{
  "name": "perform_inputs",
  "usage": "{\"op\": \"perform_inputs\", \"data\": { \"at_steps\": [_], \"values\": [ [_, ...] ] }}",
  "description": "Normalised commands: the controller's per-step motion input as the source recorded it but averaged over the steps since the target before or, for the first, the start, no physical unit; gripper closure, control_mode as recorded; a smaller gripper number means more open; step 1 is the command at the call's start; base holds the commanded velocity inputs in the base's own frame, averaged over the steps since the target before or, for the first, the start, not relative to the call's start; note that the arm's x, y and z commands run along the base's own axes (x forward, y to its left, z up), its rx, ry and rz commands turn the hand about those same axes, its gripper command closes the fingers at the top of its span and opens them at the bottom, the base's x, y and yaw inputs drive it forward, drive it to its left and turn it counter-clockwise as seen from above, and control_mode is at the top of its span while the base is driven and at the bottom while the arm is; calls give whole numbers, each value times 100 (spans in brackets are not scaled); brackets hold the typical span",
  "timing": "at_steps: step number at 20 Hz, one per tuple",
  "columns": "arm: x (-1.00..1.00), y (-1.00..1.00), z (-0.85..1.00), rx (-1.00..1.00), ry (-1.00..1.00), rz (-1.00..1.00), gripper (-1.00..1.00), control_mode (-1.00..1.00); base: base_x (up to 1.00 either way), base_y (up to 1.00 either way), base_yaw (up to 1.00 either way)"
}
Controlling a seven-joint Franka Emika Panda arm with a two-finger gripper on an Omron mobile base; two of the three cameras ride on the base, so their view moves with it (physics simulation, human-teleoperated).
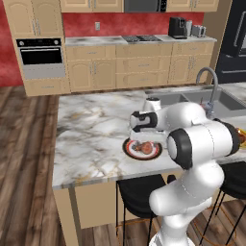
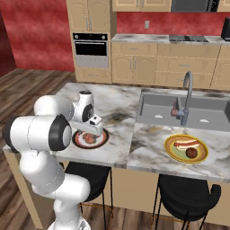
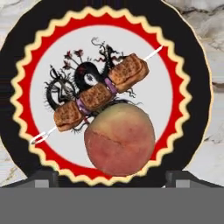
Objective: Pick up the apple and peach from the fridge and place one fruit on each plate on the dining counter.
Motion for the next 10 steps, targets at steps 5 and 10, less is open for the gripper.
{"op": "perform_inputs", "data": {
  "at_steps": [5, 10],
  "values": [
    [-64, 0, 66, 0, 3, 0, -100, -100, 0, 0, 0],
    [-93, 0, 77, 0, 0, 0, -100, -100, 0, 0, 0]
  ]
}}
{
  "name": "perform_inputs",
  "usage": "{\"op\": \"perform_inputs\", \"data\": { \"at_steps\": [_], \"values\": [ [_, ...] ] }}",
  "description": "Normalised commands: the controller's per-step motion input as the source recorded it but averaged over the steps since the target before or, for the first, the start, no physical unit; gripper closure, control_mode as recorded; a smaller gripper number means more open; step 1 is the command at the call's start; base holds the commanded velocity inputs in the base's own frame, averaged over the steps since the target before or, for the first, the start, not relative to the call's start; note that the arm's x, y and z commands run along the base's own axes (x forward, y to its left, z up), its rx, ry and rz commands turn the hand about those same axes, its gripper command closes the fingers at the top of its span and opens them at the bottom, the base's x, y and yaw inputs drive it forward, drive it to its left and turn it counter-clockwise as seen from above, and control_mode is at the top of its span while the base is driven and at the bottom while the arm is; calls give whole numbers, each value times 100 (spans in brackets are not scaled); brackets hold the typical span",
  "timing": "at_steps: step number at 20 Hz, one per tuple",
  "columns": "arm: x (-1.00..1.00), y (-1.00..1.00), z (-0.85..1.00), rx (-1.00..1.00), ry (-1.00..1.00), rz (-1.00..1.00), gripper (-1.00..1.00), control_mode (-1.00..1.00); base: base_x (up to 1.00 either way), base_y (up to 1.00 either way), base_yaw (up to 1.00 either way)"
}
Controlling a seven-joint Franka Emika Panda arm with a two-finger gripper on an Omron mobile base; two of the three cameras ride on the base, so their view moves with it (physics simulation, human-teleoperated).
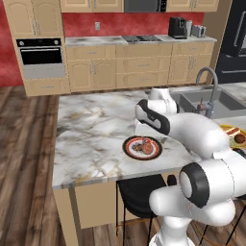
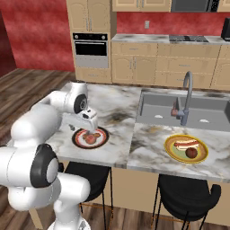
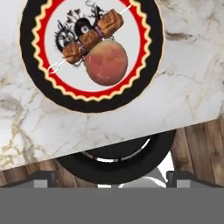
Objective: Pick up the apple and peach from the fridge and place one fruit on each plate on the dining counter.
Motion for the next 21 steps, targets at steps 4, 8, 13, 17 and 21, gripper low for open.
{"op": "perform_inputs", "data": {
  "at_steps": [4, 8, 13, 17, 21],
  "values": [
    [-98, 0, 79, 0, -2, 0, -100, -100, 0, 0, 0],
    [-94, 0, 82, 0, -7, 0, -100, -100, 0, 0, 0],
    [-74, 0, 79, 0, -11, 0, -100, -100, 0, 0, 0],
    [-62, 0, 67, 0, -11, 0, -100, -100, 0, 0, 0],
    [-62, 0, 54, 0, -14, 0, -100, -100, 0, 0, 0]
  ]
}}
